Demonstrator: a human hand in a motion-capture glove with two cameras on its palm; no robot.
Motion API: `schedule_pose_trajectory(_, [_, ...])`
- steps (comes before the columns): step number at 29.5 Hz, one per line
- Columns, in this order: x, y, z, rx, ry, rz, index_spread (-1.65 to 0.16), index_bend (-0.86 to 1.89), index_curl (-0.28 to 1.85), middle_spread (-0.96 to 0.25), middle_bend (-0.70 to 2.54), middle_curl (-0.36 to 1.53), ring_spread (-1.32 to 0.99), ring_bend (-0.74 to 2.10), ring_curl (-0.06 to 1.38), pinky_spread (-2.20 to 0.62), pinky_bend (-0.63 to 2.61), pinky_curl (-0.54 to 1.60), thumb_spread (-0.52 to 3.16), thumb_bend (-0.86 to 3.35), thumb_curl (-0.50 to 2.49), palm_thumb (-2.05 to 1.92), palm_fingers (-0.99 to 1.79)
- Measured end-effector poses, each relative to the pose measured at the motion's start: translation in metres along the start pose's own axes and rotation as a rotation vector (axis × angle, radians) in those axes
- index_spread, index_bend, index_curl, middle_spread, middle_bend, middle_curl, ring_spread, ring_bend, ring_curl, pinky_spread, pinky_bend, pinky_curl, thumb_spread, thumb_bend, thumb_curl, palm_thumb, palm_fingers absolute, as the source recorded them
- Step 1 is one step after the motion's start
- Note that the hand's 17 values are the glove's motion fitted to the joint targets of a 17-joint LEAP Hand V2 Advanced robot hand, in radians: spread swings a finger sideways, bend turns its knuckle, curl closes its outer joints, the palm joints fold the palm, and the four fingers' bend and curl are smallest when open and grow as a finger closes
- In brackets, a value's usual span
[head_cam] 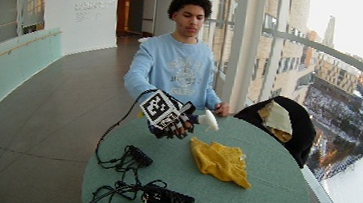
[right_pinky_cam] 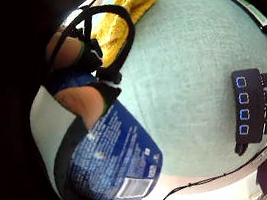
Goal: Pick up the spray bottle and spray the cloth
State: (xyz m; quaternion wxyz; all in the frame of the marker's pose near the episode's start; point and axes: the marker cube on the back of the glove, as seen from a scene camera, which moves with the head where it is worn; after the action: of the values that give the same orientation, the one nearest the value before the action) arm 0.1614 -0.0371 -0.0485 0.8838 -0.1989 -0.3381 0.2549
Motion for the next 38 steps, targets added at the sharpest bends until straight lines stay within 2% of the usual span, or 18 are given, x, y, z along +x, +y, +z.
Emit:
schedule_pose_trajectory(9, [-0.015, -0.002, 0.005, 0.056, -0.041, -0.035, -0.18, 0.08, 0.20, -0.05, 0.26, 0.45, 0.05, 0.53, 0.38, 0.26, 0.34, 0.37, 0.92, -0.02, 0.67, 0.83, 0.97])
schedule_pose_trajectory(19, [-0.116, -0.010, 0.025, 0.388, -0.246, -0.424, -0.20, 0.09, 0.20, -0.04, 0.26, 0.45, 0.05, 0.52, 0.39, 0.26, 0.33, 0.37, 0.91, -0.02, 0.68, 0.83, 0.96])
schedule_pose_trajectory(25, [-0.180, -0.031, 0.064, 0.460, -0.335, -0.632, -0.23, 0.10, 0.21, -0.05, 0.25, 0.45, 0.03, 0.51, 0.38, 0.26, 0.31, 0.36, 0.88, -0.02, 0.68, 0.85, 0.96])
schedule_pose_trajectory(30, [-0.217, -0.060, 0.105, 0.487, -0.421, -0.734, -0.24, 0.10, 0.21, -0.06, 0.25, 0.45, 0.02, 0.51, 0.38, 0.26, 0.30, 0.36, 0.86, -0.02, 0.68, 0.85, 0.94])
schedule_pose_trajectory(38, [-0.241, -0.093, 0.152, 0.506, -0.455, -0.803, -0.26, 0.10, 0.22, -0.08, 0.24, 0.45, 0.01, 0.49, 0.38, 0.26, 0.28, 0.36, 0.86, -0.02, 0.68, 0.85, 0.93])
